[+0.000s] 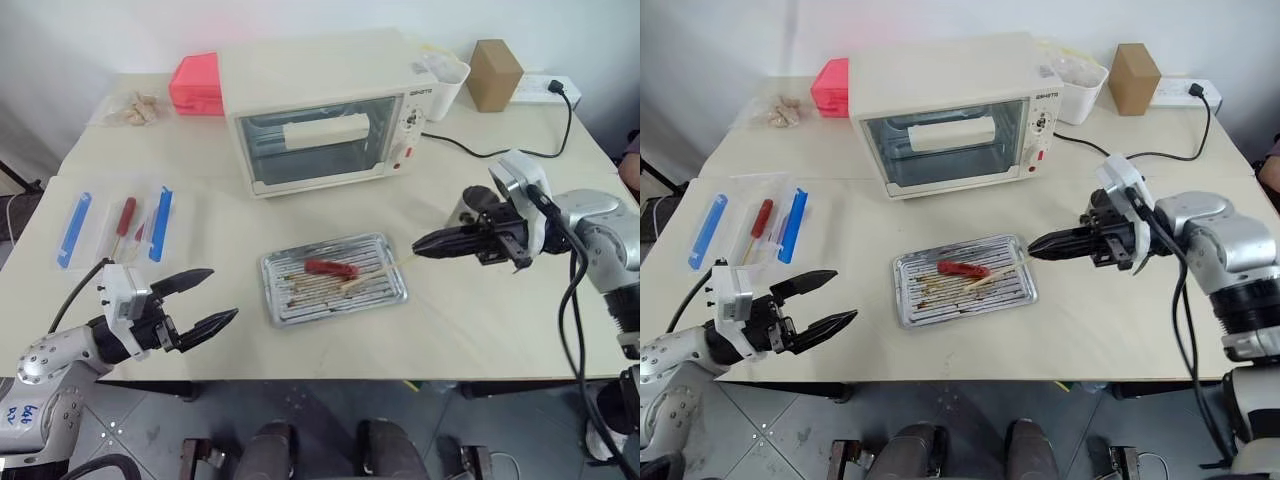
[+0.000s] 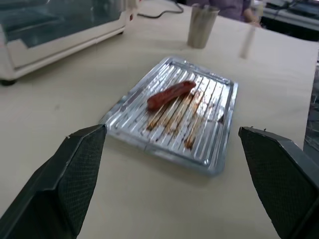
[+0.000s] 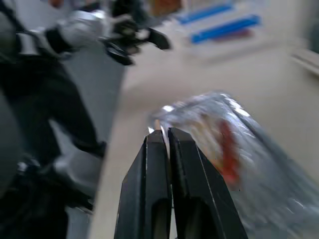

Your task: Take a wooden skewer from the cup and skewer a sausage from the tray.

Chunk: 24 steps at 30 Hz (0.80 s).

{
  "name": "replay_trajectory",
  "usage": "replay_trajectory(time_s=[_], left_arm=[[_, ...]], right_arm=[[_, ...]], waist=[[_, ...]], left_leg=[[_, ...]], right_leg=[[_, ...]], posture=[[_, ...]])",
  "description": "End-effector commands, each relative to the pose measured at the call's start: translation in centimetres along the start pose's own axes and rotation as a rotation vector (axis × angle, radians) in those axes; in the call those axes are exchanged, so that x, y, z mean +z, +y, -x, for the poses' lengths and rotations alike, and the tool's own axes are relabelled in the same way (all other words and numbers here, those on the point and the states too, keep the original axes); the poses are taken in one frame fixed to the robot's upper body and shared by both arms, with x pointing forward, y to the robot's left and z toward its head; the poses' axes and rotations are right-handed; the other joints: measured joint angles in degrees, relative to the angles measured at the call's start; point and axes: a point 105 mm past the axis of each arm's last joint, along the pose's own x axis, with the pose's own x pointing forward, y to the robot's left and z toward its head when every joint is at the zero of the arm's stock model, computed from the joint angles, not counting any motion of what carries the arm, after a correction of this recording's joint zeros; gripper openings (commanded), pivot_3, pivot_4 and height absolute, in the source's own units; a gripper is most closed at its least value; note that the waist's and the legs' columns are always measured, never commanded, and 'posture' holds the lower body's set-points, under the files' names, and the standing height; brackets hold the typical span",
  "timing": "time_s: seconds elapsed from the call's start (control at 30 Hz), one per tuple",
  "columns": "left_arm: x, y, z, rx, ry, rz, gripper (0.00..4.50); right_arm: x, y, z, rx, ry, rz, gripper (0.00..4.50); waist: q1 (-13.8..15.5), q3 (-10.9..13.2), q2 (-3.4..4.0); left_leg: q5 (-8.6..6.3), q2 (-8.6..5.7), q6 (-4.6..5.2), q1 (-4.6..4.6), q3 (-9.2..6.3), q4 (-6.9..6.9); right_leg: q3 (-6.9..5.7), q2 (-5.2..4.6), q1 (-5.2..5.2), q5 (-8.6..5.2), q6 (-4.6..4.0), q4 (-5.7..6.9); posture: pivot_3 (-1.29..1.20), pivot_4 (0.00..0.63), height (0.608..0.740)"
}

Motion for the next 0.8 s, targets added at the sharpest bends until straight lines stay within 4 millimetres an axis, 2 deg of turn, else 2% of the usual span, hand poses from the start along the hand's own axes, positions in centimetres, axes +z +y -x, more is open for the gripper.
replay_trajectory(time_s=[0.03,0.17,0.33,0.57,0.8], left_arm=[[1.6,-2.6,-1.0,-0.138,-0.054,0.030,4.50],[2.3,-4.5,-3.1,-0.250,-0.102,0.051,4.50],[3.4,-4.1,-6.1,-0.233,-0.217,0.055,4.50],[4.2,-5.2,-7.2,-0.321,-0.249,0.086,4.50],[4.6,-5.3,-8.0,-0.343,-0.275,0.109,4.50]], right_arm=[[2.4,1.6,-1.5,0.077,-0.115,0.045,0.04],[2.3,2.0,-3.5,0.106,-0.190,0.026,0.04],[2.4,1.8,-5.0,0.102,-0.256,0.015,0.04],[2.2,1.1,-5.7,0.070,-0.286,0.011,0.04],[1.4,1.2,-6.1,0.071,-0.277,-0.017,0.04]], waist=[[0.2,0.0,-0.03],[0.6,-0.1,-0.10],[0.5,-0.1,-0.10],[0.1,-0.1,-0.10],[0.4,-0.1,-0.12]], left_leg=[[-0.02,0.00,0.00,0.00,-0.02,0.07],[-0.08,0.06,-0.07,0.02,-0.22,0.22],[-0.09,0.02,-0.05,0.00,-0.18,0.26],[-0.09,0.04,-0.05,0.01,-0.06,0.22],[-0.10,0.00,-0.02,0.00,-0.12,0.29]], right_leg=[[0.02,-0.02,0.03,0.00,0.00,-0.04],[0.18,-0.04,0.21,0.05,-0.09,-0.22],[0.07,0.05,0.17,0.05,-0.09,-0.15],[-0.01,0.16,0.08,0.06,-0.08,0.12],[0.02,0.14,0.14,0.06,-0.08,0.12]], posture=[[0.00,0.150,0.740],[0.00,0.150,0.740],[0.00,0.150,0.740],[0.00,0.150,0.740],[0.00,0.150,0.740]])
